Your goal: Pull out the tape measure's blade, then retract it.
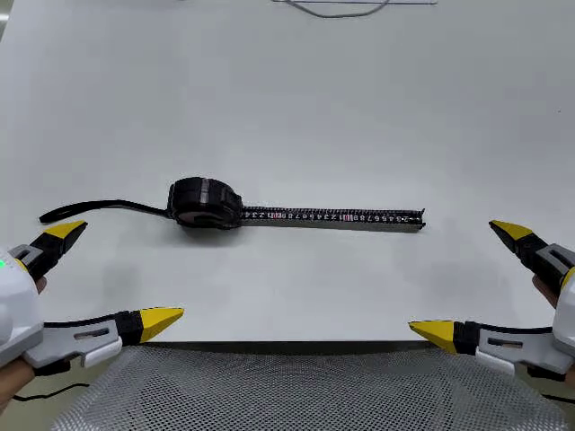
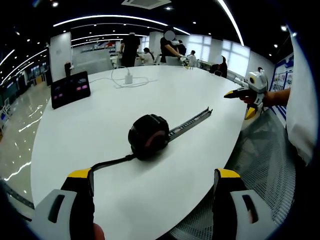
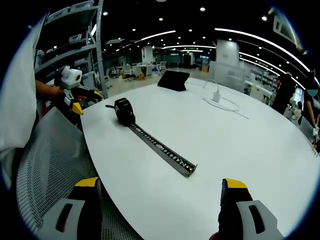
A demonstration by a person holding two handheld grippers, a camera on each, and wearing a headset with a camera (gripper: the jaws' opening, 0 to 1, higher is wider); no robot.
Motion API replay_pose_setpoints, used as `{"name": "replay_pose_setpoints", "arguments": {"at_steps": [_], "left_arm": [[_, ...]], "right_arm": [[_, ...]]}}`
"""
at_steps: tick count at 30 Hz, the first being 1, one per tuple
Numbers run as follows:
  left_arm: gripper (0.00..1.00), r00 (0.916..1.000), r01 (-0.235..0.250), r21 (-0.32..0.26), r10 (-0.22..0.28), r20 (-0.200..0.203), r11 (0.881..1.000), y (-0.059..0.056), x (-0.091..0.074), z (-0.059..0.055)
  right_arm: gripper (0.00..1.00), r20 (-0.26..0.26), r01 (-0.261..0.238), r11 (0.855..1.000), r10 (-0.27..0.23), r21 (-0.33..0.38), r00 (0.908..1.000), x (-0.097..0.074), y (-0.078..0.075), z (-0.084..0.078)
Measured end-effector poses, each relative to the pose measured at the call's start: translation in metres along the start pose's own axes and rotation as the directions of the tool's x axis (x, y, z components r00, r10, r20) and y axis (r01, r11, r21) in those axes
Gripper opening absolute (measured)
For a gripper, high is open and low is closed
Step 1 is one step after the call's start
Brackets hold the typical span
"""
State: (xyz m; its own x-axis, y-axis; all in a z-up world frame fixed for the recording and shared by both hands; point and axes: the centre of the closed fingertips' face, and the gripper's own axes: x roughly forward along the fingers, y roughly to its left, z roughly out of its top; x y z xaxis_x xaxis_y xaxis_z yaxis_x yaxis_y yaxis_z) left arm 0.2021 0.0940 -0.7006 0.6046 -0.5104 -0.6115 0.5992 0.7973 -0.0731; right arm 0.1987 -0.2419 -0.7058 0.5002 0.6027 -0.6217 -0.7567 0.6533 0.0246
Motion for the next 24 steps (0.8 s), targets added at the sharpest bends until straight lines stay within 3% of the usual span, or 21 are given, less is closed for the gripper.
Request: {"name": "replay_pose_setpoints", "arguments": {"at_steps": [24], "left_arm": [[0.95,0.9999,0.002,-0.013,-0.001,0.014,1.0,-0.005,0.027,0.018]], "right_arm": [[0.96,0.01,-0.01,1.0,0.01,0.012,0.9999,0.006,-0.009,0.003]]}}
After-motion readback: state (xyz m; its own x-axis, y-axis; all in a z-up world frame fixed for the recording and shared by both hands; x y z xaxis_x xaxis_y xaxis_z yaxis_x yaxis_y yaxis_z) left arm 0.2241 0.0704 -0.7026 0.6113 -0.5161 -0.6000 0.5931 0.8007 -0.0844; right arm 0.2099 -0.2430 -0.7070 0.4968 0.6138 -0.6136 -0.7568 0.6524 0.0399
